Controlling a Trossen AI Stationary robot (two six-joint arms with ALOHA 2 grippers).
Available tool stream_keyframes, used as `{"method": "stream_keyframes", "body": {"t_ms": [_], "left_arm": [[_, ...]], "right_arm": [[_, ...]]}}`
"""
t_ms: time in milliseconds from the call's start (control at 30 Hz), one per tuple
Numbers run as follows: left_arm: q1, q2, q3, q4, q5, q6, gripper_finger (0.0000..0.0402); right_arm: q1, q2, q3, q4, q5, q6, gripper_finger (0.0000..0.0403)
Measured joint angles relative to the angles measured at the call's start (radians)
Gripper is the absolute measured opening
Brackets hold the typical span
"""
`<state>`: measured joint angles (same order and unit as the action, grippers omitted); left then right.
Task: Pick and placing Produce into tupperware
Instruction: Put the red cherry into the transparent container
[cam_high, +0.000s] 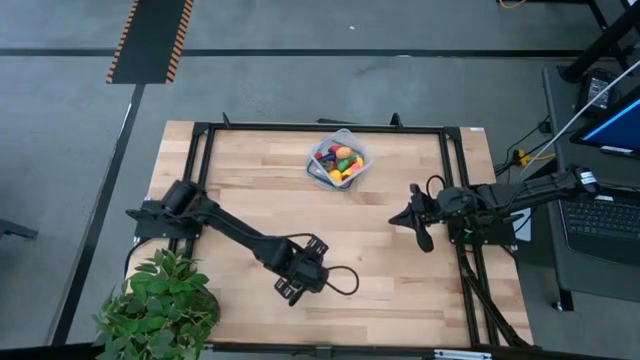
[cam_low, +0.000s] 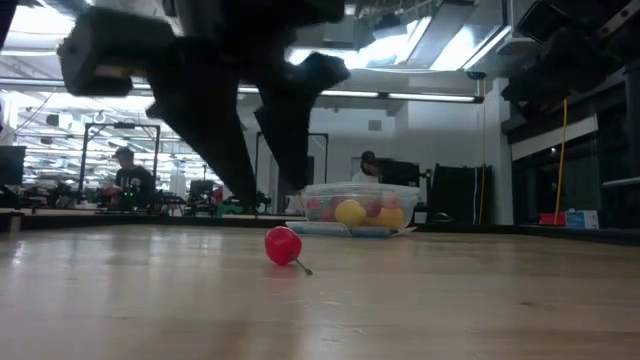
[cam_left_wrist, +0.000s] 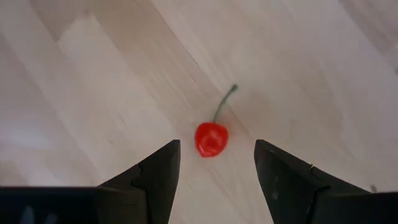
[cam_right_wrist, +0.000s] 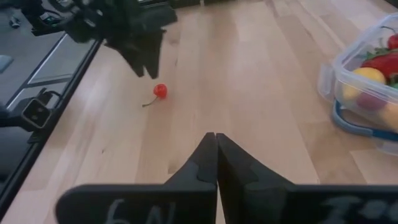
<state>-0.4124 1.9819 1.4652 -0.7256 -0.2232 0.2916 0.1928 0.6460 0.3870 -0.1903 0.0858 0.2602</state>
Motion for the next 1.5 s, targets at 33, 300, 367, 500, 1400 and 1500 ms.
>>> {"method": "stream_keyframes", "body": {"t_ms": [33,300,367,500,1400,1500], "left_arm": [[-0.001,0.016,0.013,-0.010,-0.001,0.000,0.0200],[0.002,0.063,0.030,-0.027,0.003,0.036,0.0200],[0.004,0.062,0.030,-0.021,0.002,0.046,0.0200],[0.009,0.062,0.030,0.003,0.003,0.083,0.0200],[0.056,0.129,0.031,-0.001,0.087,0.076,0.0184],[0.056,0.129,0.030,-0.005,0.092,0.039,0.0159]], "right_arm": [[0.008,0.000,0.000,0.000,0.000,0.001,0.0000],[0.074,0.010,0.000,0.007,0.000,0.013,0.0000],[0.083,0.019,0.000,0.009,0.001,0.025,0.0000],[0.097,0.040,0.000,0.014,0.002,0.027,0.0000],[0.108,0.165,0.000,0.082,0.003,0.020,0.0000],[0.108,0.165,0.000,0.082,0.003,0.020,0.0000]]}}
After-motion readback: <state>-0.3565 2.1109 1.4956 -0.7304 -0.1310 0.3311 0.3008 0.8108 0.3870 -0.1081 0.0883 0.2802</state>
